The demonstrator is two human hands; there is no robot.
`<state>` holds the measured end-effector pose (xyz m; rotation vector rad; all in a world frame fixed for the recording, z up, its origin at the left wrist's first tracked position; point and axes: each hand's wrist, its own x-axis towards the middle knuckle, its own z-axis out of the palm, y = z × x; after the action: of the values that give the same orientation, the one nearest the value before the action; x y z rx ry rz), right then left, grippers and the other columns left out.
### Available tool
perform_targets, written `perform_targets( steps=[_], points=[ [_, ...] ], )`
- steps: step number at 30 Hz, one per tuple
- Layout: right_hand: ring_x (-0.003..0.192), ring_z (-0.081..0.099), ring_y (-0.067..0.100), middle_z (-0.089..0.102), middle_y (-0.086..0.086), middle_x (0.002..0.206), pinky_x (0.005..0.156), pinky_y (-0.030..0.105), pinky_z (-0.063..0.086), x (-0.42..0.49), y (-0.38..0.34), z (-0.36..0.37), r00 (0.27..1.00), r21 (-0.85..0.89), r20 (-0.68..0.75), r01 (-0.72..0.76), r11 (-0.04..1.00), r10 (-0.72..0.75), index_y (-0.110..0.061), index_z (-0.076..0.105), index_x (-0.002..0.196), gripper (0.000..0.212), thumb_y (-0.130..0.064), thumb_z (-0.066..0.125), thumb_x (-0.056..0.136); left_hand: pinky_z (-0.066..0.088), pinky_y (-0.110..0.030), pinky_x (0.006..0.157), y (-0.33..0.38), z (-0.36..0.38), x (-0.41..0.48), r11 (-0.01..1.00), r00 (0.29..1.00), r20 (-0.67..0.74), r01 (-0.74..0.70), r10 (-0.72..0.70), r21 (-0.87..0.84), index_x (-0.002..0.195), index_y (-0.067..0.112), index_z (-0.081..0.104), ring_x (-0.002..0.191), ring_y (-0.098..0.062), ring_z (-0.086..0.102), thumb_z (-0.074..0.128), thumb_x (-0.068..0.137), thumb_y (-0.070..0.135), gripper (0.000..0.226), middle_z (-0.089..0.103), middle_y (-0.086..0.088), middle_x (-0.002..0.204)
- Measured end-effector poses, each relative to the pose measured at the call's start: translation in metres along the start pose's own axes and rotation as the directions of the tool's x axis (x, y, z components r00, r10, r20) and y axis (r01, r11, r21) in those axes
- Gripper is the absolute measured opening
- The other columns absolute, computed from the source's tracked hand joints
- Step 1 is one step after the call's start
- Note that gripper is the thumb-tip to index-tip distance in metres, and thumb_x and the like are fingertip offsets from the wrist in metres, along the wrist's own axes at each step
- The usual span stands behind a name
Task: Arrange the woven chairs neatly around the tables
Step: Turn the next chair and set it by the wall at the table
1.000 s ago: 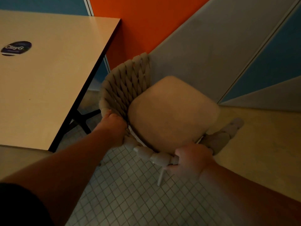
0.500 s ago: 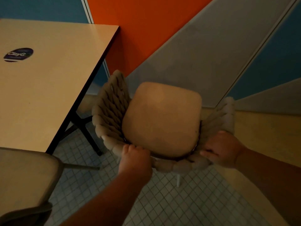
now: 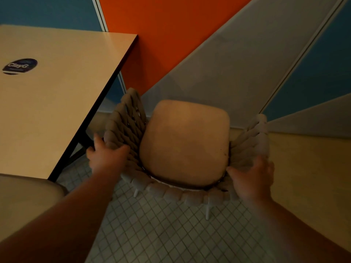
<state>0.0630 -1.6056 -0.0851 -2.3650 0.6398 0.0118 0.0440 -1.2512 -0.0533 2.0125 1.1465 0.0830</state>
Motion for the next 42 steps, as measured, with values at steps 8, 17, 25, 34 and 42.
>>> perform_targets(
  steps=[8,17,25,34,42],
  points=[
    [0.107,0.053,0.046,0.025,0.015,0.150,0.087,0.048,0.051,-0.014,-0.005,0.030,0.972,0.176,-0.103,-0.191,0.966,0.211,-0.020,0.015,0.156,0.085,-0.014,0.063,0.086,0.048,-0.044,0.086,-0.017,0.029,0.038,1.000,0.995,0.100,-0.021,0.022,-0.008,0.157,0.039,-0.001,0.118,-0.042,0.057,0.065,0.084,0.017,0.101,0.052,-0.018,0.142],
    [0.107,0.053,0.048,0.026,0.018,0.148,0.088,0.050,0.051,0.001,-0.009,0.025,0.978,0.058,-0.088,-0.186,0.981,0.191,-0.016,0.020,0.154,0.081,-0.013,0.063,0.085,0.046,-0.046,0.079,-0.019,0.025,0.020,1.000,0.997,0.071,0.015,-0.017,0.025,0.160,0.026,0.005,0.114,-0.047,0.057,0.062,0.090,0.010,0.091,0.052,-0.029,0.137],
    [0.107,0.054,0.047,0.031,0.018,0.145,0.091,0.047,0.047,0.033,-0.012,0.016,0.991,0.004,-0.065,-0.117,0.993,0.117,-0.020,0.020,0.155,0.081,-0.018,0.063,0.086,0.053,-0.055,0.087,-0.018,0.030,-0.014,0.994,0.994,0.033,0.105,-0.104,-0.020,0.157,0.036,-0.006,0.114,-0.048,0.058,0.058,0.090,0.013,0.096,0.046,-0.027,0.144],
    [0.113,0.052,0.046,0.033,0.019,0.145,0.089,0.050,0.050,0.097,-0.017,-0.012,1.000,-0.188,0.003,0.006,0.982,-0.005,-0.027,0.020,0.156,0.080,-0.020,0.060,0.087,0.045,-0.058,0.096,-0.017,0.063,-0.087,0.952,0.968,0.039,0.252,-0.250,-0.172,0.157,0.030,-0.013,0.123,-0.050,0.049,0.055,0.091,0.013,0.097,0.034,-0.027,0.149],
    [0.116,0.052,0.046,0.037,0.020,0.144,0.090,0.048,0.049,0.144,-0.016,-0.016,0.996,-0.258,0.050,0.090,0.962,-0.080,-0.031,0.023,0.154,0.080,-0.020,0.061,0.085,0.042,-0.057,0.100,-0.007,0.087,-0.116,0.939,0.960,0.031,0.277,-0.277,-0.205,0.157,0.023,-0.018,0.124,-0.050,0.046,0.054,0.093,0.014,0.097,0.030,-0.032,0.148]
  ],
)
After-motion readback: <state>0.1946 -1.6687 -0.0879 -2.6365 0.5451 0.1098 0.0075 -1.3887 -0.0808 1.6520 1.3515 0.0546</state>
